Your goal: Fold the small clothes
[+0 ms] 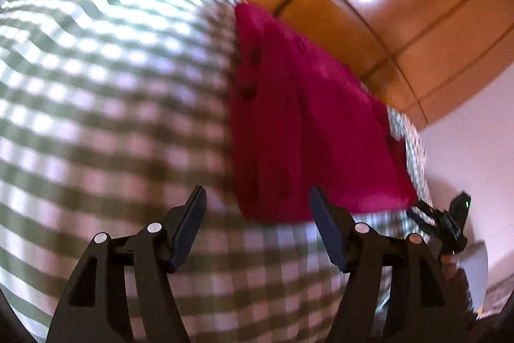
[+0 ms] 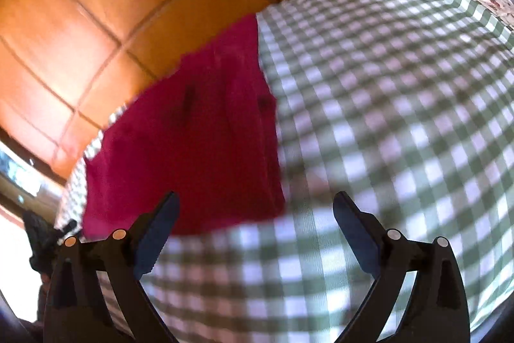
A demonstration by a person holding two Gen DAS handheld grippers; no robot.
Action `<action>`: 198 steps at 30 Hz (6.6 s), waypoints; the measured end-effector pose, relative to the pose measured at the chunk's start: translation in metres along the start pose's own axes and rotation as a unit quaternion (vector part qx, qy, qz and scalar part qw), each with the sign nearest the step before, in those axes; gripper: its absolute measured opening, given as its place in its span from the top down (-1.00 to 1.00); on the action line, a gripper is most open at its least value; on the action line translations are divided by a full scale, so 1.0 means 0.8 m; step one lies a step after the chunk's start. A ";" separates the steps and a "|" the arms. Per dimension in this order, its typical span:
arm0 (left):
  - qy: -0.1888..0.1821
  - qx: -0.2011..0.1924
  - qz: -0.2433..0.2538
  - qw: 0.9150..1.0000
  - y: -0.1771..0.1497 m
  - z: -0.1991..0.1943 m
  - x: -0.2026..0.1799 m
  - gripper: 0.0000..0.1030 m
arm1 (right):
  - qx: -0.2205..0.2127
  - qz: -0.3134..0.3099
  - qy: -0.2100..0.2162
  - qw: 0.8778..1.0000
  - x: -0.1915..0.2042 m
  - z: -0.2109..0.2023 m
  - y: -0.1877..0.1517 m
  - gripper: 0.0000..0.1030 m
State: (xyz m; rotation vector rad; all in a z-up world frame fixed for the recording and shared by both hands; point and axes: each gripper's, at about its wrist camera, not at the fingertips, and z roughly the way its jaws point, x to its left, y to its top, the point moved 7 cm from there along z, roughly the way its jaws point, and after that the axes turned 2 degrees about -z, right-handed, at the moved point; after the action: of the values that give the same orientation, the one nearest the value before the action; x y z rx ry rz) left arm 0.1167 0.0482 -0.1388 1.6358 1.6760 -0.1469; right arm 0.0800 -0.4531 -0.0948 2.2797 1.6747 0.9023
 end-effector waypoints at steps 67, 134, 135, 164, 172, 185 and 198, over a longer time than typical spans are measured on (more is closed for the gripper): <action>0.100 -0.069 0.066 0.990 0.180 0.044 -0.031 0.87 | -0.040 -0.083 -0.099 0.991 0.075 0.077 0.152 0.89; 0.017 0.000 0.078 0.997 -0.026 -0.004 -0.059 0.21 | 0.026 -0.068 -0.082 0.994 0.009 -0.032 -0.075 0.82; 0.019 -0.003 0.081 0.997 -0.025 -0.006 -0.063 0.18 | 0.026 -0.072 -0.083 0.994 0.012 -0.034 -0.073 0.80; 0.103 -0.056 0.120 0.986 0.126 0.056 -0.104 -0.05 | -0.023 -0.133 -0.148 0.980 0.077 0.131 0.119 -0.04; 0.186 -0.055 0.092 0.977 0.171 0.125 -0.054 0.10 | -0.031 -0.108 -0.121 0.986 0.067 0.136 0.121 -0.08; 0.197 -0.108 0.096 0.970 0.138 0.048 -0.097 -0.13 | -0.037 -0.101 -0.108 0.988 0.067 0.133 0.122 -0.11; 0.192 -0.116 0.103 0.969 0.081 0.007 -0.111 -0.22 | -0.031 -0.120 -0.118 0.985 0.083 0.128 0.116 -0.50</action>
State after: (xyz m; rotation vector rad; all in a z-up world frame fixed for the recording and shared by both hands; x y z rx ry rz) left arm 0.1655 -0.0155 -0.0632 1.7184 1.7096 0.4802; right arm 0.2241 -0.4043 -0.1087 1.9982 1.7391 0.5966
